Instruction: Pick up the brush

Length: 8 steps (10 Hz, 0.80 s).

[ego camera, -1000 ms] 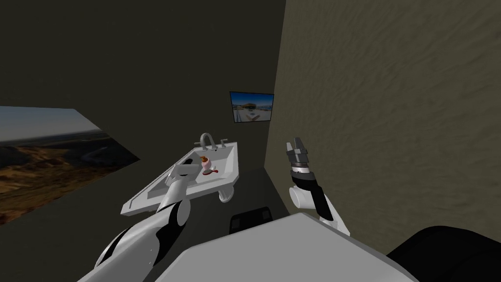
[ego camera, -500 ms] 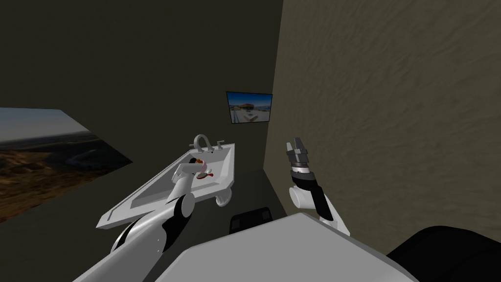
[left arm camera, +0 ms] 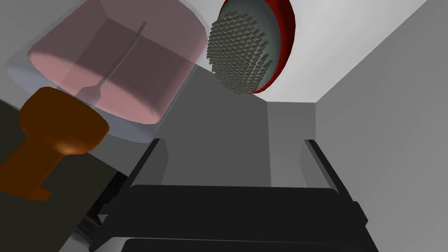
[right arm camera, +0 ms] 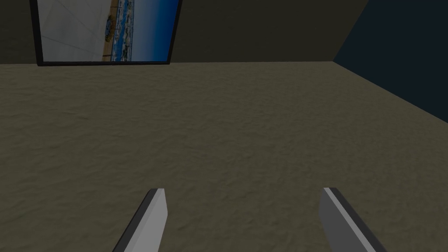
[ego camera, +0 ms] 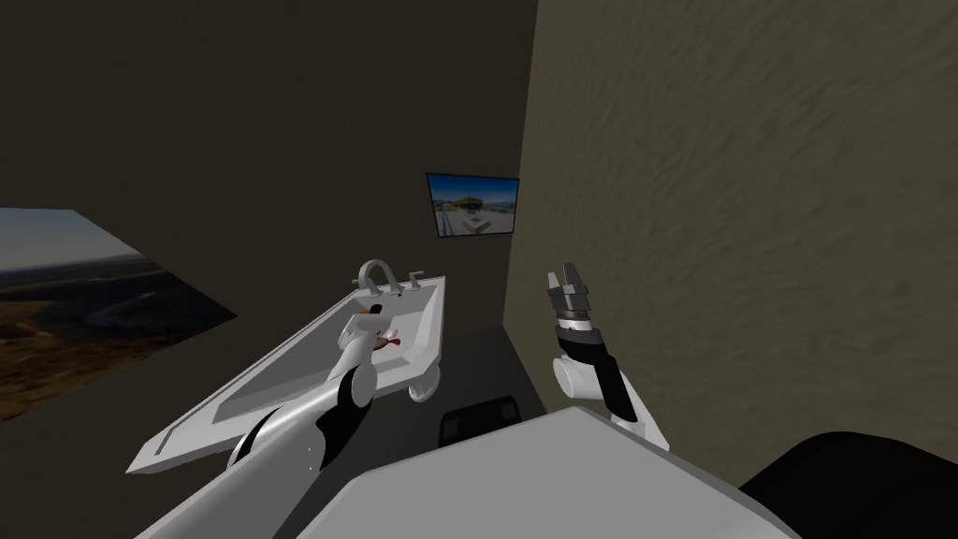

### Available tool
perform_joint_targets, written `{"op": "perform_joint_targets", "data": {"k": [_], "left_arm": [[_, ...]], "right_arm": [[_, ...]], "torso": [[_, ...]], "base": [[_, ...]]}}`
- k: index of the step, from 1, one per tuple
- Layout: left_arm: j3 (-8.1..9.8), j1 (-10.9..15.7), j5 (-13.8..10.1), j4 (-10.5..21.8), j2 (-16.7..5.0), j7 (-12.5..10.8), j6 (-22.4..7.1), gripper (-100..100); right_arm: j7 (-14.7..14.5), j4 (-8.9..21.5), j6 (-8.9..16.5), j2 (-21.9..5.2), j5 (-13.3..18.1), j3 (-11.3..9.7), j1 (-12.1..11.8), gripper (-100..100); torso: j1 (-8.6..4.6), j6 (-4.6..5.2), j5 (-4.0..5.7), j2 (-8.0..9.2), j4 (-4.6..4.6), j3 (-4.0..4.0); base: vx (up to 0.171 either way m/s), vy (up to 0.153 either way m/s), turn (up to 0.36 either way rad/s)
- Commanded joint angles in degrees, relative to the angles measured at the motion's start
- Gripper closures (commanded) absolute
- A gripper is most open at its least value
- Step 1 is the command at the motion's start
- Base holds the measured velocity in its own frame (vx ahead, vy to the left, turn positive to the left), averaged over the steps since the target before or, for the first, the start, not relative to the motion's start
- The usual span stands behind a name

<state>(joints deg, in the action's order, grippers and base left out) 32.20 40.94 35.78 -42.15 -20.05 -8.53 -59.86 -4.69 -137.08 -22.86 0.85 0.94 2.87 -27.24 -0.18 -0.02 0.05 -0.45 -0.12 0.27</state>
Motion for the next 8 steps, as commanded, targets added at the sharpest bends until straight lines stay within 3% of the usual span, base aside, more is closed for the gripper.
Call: {"op": "perform_joint_targets", "data": {"k": [1, 5, 7, 8], "left_arm": [[0.57, -0.17, 0.05, 2.43, 1.43, -0.29, -1.18, -100], [1.07, -1.11, -0.39, 4.51, 3.26, -0.36, -1.81, -100], [1.02, -1.33, -0.37, 3.27, 3.54, 0.03, -2.47, -100], [1.01, -1.26, -0.35, 3.51, 3.53, -0.12, -2.35, 0]], "right_arm": [[0.0, 0.0, 0.0, 0.0, 0.0, 0.0, 0.0, 0], [0.0, 0.0, 0.0, 0.0, 0.0, 0.0, 0.0, 0], [0.0, 0.0, 0.0, 0.0, 0.0, 0.0, 0.01, 0], [0.0, 0.0, 0.0, 0.0, 0.0, 0.0, 0.01, 0]], "torso": [[0.0, 0.0, 0.0, 0.0, 0.0, 0.0], [0.18, -0.02, -0.02, 0.14, 0.03, -0.07], [0.24, -0.02, -0.04, 0.21, 0.05, -0.12], [0.24, -0.03, -0.04, 0.33, 0.07, -0.18]], "base": [[0.15, -0.051, -0.043], [0.085, -0.019, -0.028], [0.044, 0.003, -0.012], [0.005, 0.0, 0.0]]}}
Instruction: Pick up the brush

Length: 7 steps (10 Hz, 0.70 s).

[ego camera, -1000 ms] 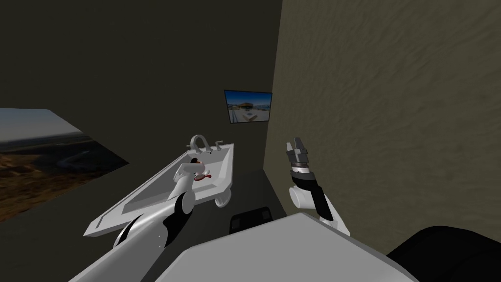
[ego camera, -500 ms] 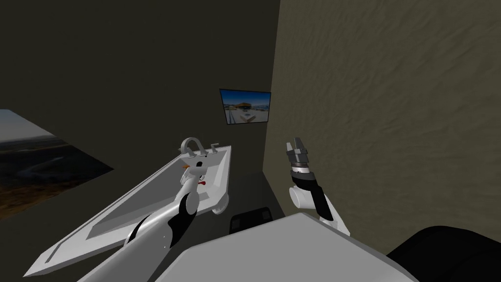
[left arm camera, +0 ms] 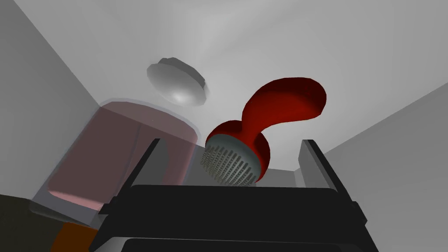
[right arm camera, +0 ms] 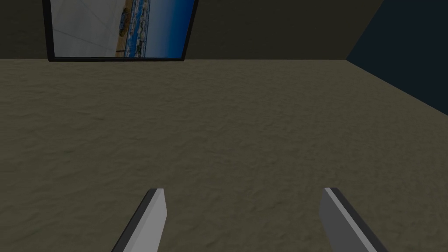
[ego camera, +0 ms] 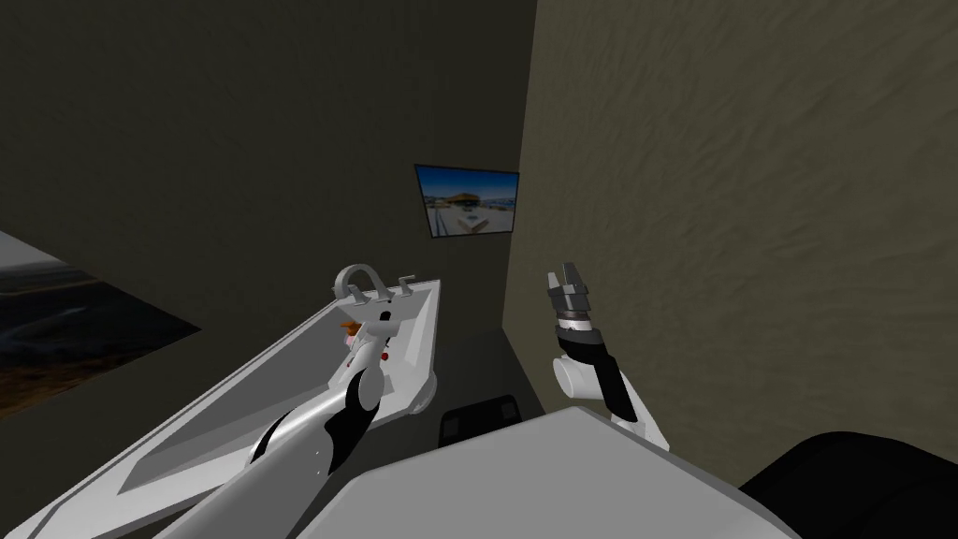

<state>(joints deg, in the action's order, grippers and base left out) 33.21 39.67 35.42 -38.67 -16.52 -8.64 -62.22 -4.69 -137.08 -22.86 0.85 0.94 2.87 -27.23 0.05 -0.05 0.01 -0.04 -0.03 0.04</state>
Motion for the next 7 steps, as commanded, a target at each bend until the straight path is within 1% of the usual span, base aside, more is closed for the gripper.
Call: {"op": "perform_joint_targets", "data": {"k": [1, 2, 3, 4, 7], "left_arm": [[-0.59, -1.32, -0.59, 0.61, -0.1, -0.46, 1.8, -100], [-0.88, -1.98, -0.89, 0.92, -0.14, -0.69, 2.7, -100], [-0.75, -1.3, -0.53, 1.02, -0.08, -0.71, 1.94, -100], [-0.79, -1.35, -0.55, 1.09, -0.08, -0.83, 2.18, 100], [-0.86, -1.32, -0.5, 1.08, -0.08, -0.71, 2.2, 100]], "right_arm": [[0.0, 0.0, 0.0, 0.0, 0.0, 0.0, 0.0, 0], [0.0, 0.0, 0.0, 0.0, 0.0, 0.0, 0.0, 0], [0.0, 0.0, 0.0, 0.0, 0.0, 0.0, -0.01, 0], [0.0, 0.0, 0.0, 0.0, 0.0, 0.0, 0.0, 0], [0.0, 0.0, 0.0, 0.0, 0.0, 0.0, 0.0, 0]], "torso": [[0.0, 0.0, 0.0, 0.0, 0.0, 0.0], [0.06, -0.02, -0.01, -0.07, -0.01, 0.03], [0.11, -0.01, -0.03, -0.17, -0.04, 0.09], [0.06, 0.0, -0.02, -0.09, -0.02, 0.06], [0.05, -0.05, -0.05, 0.02, 0.0, -0.01]], "base": [[0.041, 0.015, 0.043], [0.075, 0.028, 0.047], [0.035, 0.013, 0.007], [0.005, 0.003, -0.001], [0.001, 0.0, -0.004]]}}
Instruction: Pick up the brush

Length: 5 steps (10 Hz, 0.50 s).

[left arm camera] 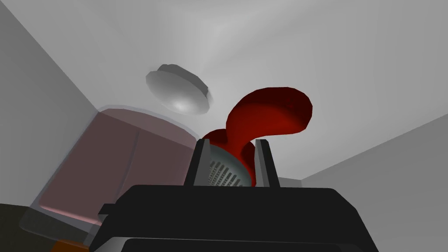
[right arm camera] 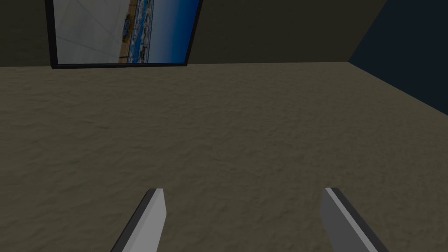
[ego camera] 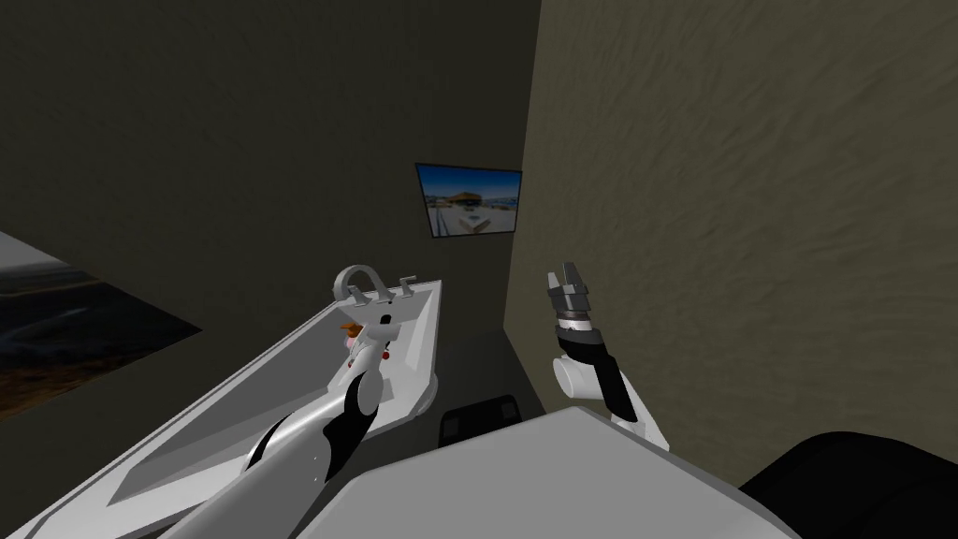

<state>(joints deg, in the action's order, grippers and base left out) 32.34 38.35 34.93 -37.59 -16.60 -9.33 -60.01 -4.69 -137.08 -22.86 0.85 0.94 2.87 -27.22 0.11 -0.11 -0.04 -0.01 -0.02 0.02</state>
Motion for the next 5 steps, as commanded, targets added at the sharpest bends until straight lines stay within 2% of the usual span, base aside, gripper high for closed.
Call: {"op": "perform_joint_targets", "data": {"k": [1, 2, 3, 4, 5], "left_arm": [[0.0, 0.0, 0.0, 0.0, 0.0, 0.0, 0.0, 100], [-0.01, 0.0, 0.0, 0.0, 0.01, 0.01, 0.0, 0], [0.68, 0.88, 0.3, -0.88, 0.04, 0.54, -1.61, 100], [0.87, 1.32, 0.5, -1.08, 0.07, 0.69, -2.21, 100], [0.67, 1.21, 0.41, -0.46, -0.08, 0.32, -1.42, 100]], "right_arm": [[0.0, 0.0, 0.0, 0.0, 0.0, 0.0, 0.0, 0], [0.0, 0.0, 0.0, 0.0, 0.0, 0.0, 0.0, 0], [0.0, 0.0, 0.0, 0.0, 0.0, 0.0, 0.0, 0], [0.0, 0.0, 0.0, 0.0, 0.0, 0.0, 0.01, 0], [0.0, 0.0, 0.0, 0.0, 0.0, 0.0, 0.01, 0]], "torso": [[0.0, 0.0, 0.0, 0.0, 0.0, 0.0], [0.0, -0.01, 0.0, 0.01, 0.01, -0.01], [0.0, -0.01, 0.0, 0.01, 0.01, -0.01], [-0.05, 0.03, 0.03, 0.12, 0.05, -0.08], [-0.13, 0.01, 0.05, 0.21, 0.06, -0.13]], "base": [[0.0, 0.0, 0.0], [0.0, 0.0, 0.0], [-0.039, -0.006, -0.045], [-0.057, -0.023, -0.042], [-0.022, -0.013, -0.006]]}}
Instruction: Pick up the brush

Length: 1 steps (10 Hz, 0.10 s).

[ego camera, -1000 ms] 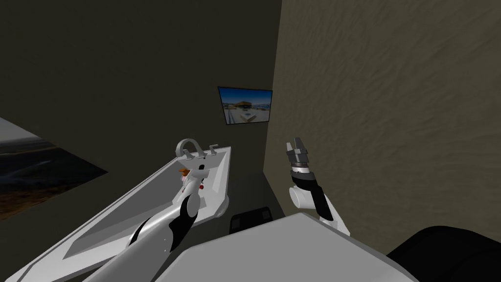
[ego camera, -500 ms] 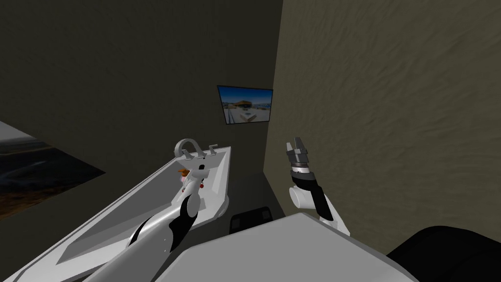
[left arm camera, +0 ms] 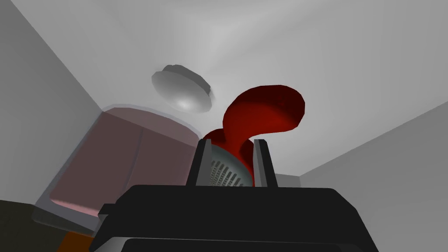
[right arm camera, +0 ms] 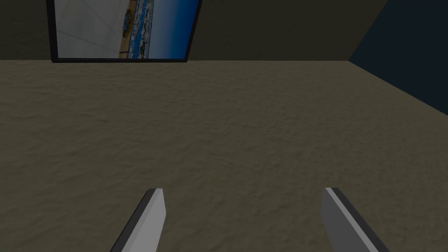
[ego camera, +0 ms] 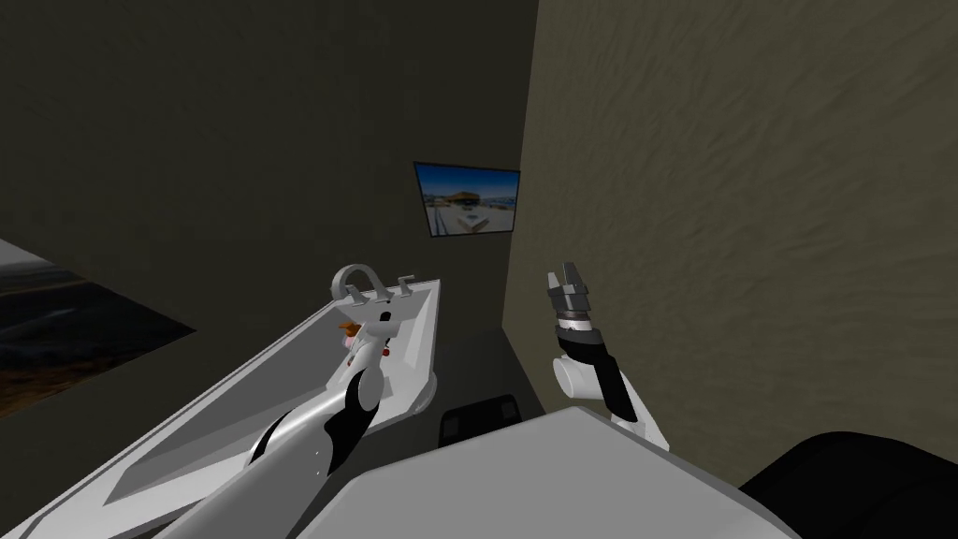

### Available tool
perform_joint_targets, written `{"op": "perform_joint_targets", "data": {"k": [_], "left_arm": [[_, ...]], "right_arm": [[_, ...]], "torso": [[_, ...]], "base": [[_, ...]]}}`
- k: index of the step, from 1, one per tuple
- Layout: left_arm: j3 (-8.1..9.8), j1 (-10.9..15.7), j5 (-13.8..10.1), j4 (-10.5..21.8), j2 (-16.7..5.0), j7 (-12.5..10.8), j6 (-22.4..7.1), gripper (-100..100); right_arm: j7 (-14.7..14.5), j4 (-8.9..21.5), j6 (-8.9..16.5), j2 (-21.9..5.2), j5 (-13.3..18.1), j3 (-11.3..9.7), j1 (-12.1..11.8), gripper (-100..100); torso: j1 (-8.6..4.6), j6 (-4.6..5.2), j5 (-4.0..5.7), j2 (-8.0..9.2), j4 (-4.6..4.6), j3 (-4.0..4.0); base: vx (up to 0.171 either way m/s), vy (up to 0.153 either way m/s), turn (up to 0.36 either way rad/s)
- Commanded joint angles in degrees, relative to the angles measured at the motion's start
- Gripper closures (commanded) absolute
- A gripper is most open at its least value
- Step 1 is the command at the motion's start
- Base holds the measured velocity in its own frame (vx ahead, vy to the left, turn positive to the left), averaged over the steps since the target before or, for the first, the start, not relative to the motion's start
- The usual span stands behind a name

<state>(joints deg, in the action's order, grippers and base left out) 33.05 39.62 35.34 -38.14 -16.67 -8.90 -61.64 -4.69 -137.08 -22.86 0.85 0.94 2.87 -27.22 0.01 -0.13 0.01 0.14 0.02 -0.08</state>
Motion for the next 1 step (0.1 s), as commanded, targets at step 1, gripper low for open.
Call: {"op": "perform_joint_targets", "data": {"k": [1], "left_arm": [[0.0, 0.0, 0.0, 0.0, 0.0, 0.0, 0.0, 0]], "right_arm": [[0.0, 0.0, 0.0, 0.0, 0.0, 0.0, 0.0, 0]], "torso": [[0.0, 0.0, 0.0, 0.0, 0.0, 0.0]], "base": [[0.0, 0.0, 0.0]]}}
